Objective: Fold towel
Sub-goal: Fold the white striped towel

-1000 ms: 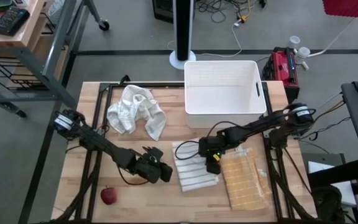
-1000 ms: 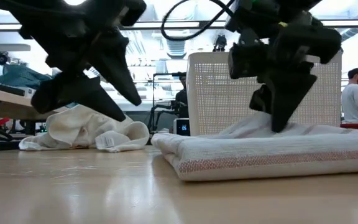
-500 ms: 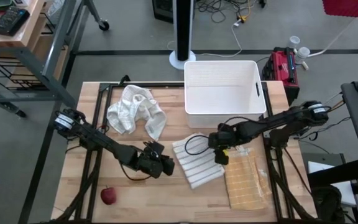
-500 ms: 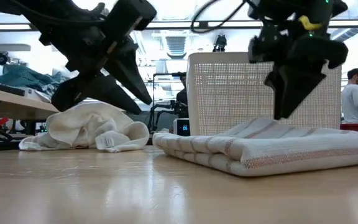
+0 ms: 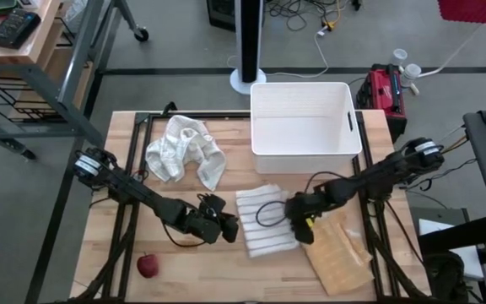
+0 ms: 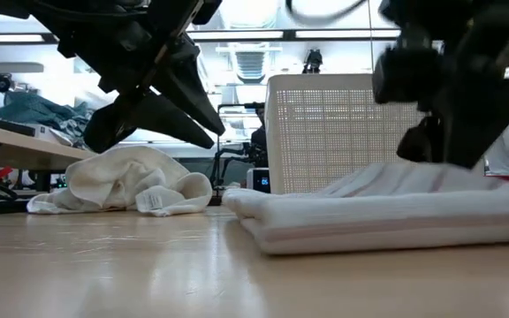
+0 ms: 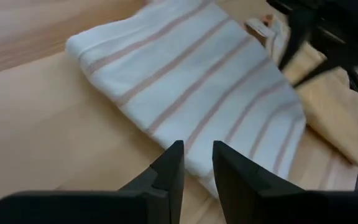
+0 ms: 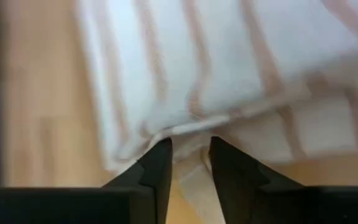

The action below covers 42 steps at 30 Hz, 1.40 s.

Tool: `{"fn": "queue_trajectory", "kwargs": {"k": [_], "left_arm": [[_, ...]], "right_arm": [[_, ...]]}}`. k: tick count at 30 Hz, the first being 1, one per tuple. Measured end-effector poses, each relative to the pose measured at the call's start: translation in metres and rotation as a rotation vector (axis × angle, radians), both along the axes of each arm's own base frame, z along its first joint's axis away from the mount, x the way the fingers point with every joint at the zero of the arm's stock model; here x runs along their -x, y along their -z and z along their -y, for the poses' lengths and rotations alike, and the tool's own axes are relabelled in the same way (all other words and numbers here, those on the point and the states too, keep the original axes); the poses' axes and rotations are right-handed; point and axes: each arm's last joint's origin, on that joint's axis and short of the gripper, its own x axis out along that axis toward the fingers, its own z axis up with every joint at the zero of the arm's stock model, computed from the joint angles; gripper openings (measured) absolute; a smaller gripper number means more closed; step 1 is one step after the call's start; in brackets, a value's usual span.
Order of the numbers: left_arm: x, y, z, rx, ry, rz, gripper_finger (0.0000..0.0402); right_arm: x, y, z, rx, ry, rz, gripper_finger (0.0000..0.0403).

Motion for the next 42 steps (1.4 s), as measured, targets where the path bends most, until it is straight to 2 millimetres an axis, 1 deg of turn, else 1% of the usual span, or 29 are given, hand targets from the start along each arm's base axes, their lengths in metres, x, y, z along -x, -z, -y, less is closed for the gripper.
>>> {"fn": "queue_trajectory", "kwargs": {"k": [3,5,8,10,13,15,17,19,20,22,24,27,30,32,34,35,37,39,42], "left_arm": [[0.001,-0.002,0.000,0.003,0.002,0.002,0.0074],[-0.002,-0.005,0.002,0.036,0.020,0.030,0.0074],[-0.011,-0.011,0.010,0.107,0.118,0.069,0.0074],[-0.021,-0.008,0.017,0.148,0.195,0.082,0.0074],[-0.037,0.007,0.029,0.189,0.316,0.006,0.0074],[-0.047,0.018,0.033,0.204,0.362,-0.063,0.0074],[-0.058,0.031,0.036,0.209,0.378,-0.131,0.0074],[-0.066,0.045,0.037,0.202,0.375,-0.234,0.0074],[-0.071,0.046,0.037,0.206,0.377,-0.273,0.0074],[-0.076,0.046,0.038,0.210,0.378,-0.383,0.0074],[-0.073,0.044,0.035,0.179,0.355,-0.531,0.0074],[-0.062,0.033,0.029,0.109,0.345,-0.716,0.0074],[-0.051,0.016,0.022,-0.053,0.394,-0.869,0.0074],[-0.051,-0.003,0.019,-0.179,0.433,-0.876,0.0070],[-0.045,-0.022,0.013,-0.297,0.471,-0.931,0.0060],[-0.043,-0.028,0.010,-0.340,0.488,-0.955,0.0054],[-0.043,-0.035,0.007,-0.374,0.494,-0.939,0.0041],[-0.042,-0.042,0.005,-0.368,0.487,-0.910,0.0030],[-0.041,-0.058,0.009,-0.346,0.465,-0.793,0.0016]], "right_arm": [[-0.006,-0.008,-0.013,-0.062,-0.022,0.103,0.0083],[-0.011,-0.016,-0.018,-0.080,-0.041,0.167,0.0073],[-0.013,-0.023,-0.018,-0.053,-0.062,0.164,0.0058],[-0.010,-0.026,-0.014,-0.006,-0.064,0.121,0.0049],[-0.005,-0.031,-0.008,0.111,-0.041,0.063,0.0037],[-0.001,-0.032,-0.004,0.196,-0.008,0.015,0.0032],[0.002,-0.035,-0.001,0.254,0.020,-0.001,0.0028],[0.005,-0.037,0.001,0.281,0.036,-0.004,0.0025],[0.005,-0.038,0.001,0.289,0.040,-0.001,0.0024],[0.006,-0.040,0.001,0.290,0.043,0.011,0.0023],[0.005,-0.041,0.001,0.285,0.047,0.017,0.0024],[0.005,-0.038,0.001,0.289,0.046,0.007,0.0023],[0.003,-0.035,0.001,0.320,0.048,0.015,0.0023],[-0.002,-0.030,0.001,0.381,0.065,0.052,0.0023],[-0.008,-0.025,0.001,0.442,0.086,0.104,0.0022],[-0.012,-0.022,0.000,0.457,0.087,0.125,0.0021],[-0.021,-0.016,-0.002,0.460,0.074,0.164,0.0016],[-0.028,-0.008,-0.004,0.462,0.056,0.191,0.0010],[-0.035,0.004,-0.007,0.505,-0.014,0.199,0.0002]]}}
